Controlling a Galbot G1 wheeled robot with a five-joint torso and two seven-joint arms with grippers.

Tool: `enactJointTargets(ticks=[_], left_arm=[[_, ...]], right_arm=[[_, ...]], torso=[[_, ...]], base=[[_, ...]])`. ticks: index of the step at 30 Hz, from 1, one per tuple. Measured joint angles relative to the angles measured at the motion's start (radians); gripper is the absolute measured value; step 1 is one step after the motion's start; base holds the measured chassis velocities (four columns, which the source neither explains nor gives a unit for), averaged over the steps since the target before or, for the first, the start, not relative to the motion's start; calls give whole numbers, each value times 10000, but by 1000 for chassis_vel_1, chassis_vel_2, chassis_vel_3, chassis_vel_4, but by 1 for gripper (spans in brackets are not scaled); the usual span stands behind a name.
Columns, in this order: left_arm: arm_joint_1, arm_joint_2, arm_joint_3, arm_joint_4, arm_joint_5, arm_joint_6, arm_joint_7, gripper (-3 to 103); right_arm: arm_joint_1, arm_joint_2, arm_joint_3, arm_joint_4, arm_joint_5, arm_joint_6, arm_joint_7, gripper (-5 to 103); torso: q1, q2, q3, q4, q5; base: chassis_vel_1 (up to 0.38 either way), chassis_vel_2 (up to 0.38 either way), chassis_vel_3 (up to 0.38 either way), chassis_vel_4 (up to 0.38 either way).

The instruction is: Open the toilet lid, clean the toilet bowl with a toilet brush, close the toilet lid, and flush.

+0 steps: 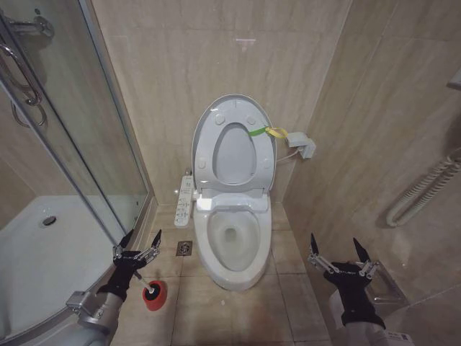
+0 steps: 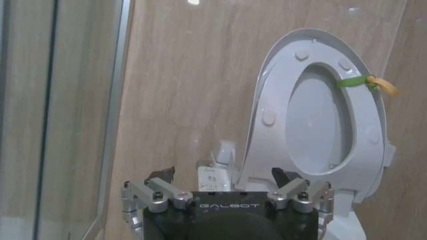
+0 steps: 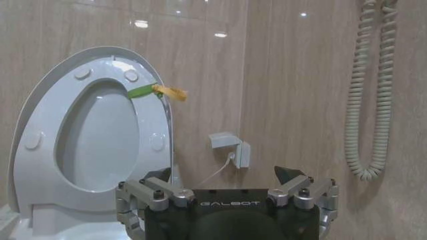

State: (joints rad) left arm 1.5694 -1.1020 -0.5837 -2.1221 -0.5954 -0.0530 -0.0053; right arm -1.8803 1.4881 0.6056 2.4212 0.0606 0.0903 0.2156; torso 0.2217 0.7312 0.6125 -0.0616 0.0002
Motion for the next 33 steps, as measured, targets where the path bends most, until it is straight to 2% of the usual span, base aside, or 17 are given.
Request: enactJointTargets(ticks=[5, 10, 17, 18, 24, 28, 33], left_arm=[[-647, -375, 514, 465, 213, 81, -44, 98], [-950, -812, 941, 1280, 899, -243, -35, 98], [-1490, -1208, 1245, 2075, 1357, -342, -24, 98], [-1634, -1300, 1246, 2381, 1636, -462, 13, 99], [-1921, -1406, 530, 3180, 2014, -714, 129, 99], [-2018, -1510, -113, 3147, 1906, -547, 160, 98], [-1985, -1510, -428, 2943, 1808, -518, 219, 99]], right_arm=[[0, 0, 0, 0, 0, 0, 0, 100], [0, 0, 0, 0, 0, 0, 0, 100], [0, 0, 0, 0, 0, 0, 0, 100], [0, 0, 0, 0, 0, 0, 0, 100], [0, 0, 0, 0, 0, 0, 0, 100], [0, 0, 0, 0, 0, 0, 0, 100], [0, 0, 0, 0, 0, 0, 0, 100]], torso=[[-1, -2, -1, -2, -2], [-1, -5, -2, -1, -2], [-2, -6, -3, -3, -1], [-2, -7, -4, -3, -1], [-2, -8, -4, 1, -2], [-3, -9, -4, 0, -3], [-3, -9, -5, 0, -3]], base=[[0, 0, 0, 0], [0, 0, 0, 0], [0, 0, 0, 0], [0, 0, 0, 0], [0, 0, 0, 0], [0, 0, 0, 0], [0, 0, 0, 0]])
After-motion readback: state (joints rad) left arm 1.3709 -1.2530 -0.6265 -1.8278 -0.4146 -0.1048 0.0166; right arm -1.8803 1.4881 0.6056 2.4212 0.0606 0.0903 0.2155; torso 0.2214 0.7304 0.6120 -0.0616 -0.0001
